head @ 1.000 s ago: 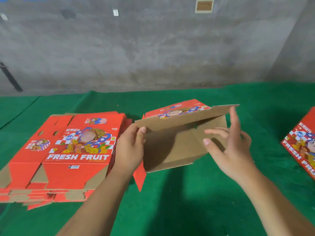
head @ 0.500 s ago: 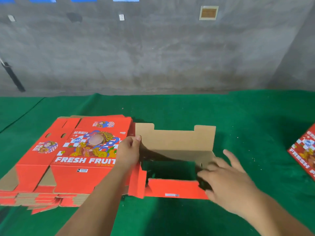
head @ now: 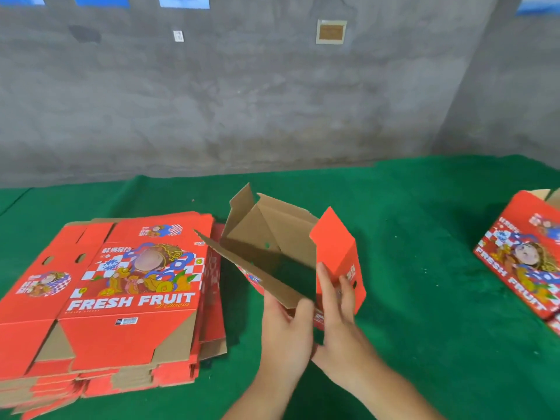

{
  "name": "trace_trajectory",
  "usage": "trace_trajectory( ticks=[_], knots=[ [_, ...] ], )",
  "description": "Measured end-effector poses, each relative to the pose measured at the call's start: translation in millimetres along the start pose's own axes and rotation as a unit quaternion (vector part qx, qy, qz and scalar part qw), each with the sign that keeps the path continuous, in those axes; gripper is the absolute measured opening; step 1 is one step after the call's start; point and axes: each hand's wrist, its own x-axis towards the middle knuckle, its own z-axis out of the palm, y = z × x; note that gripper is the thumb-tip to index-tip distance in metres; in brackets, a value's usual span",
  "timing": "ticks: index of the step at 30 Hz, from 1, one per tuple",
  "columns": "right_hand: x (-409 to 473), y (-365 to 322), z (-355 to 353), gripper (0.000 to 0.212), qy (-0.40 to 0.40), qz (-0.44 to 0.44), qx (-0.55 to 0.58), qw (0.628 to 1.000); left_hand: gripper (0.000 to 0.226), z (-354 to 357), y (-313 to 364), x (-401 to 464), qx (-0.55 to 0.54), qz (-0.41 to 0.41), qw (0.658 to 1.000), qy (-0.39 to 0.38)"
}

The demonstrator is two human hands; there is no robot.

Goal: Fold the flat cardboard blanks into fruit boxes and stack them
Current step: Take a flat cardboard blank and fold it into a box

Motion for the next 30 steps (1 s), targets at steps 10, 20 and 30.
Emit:
trace_trajectory(
  ticks=[10, 20, 30],
  knots=[
    [7.2, 13.7, -16.3, 0.100, 0.056, 0.048, -0.181, 0.981, 0.023, 1.1, 4.3, -10.5, 0.027, 0.044, 0.991, -0.124],
    [22.4, 64.5, -62.7, 0.049, 0.003, -0.031, 0.005, 1.000, 0.043, -98.3, 26.3, 64.3, 0.286, -0.056, 0.952, -0.097],
    [-2.5, 61.6, -65.5, 0.036, 0.019, -0.002, 0.090, 0.996, 0.068, -147.3, 3.3, 32.3, 0.245, -0.001, 0.956, -0.160]
  ],
)
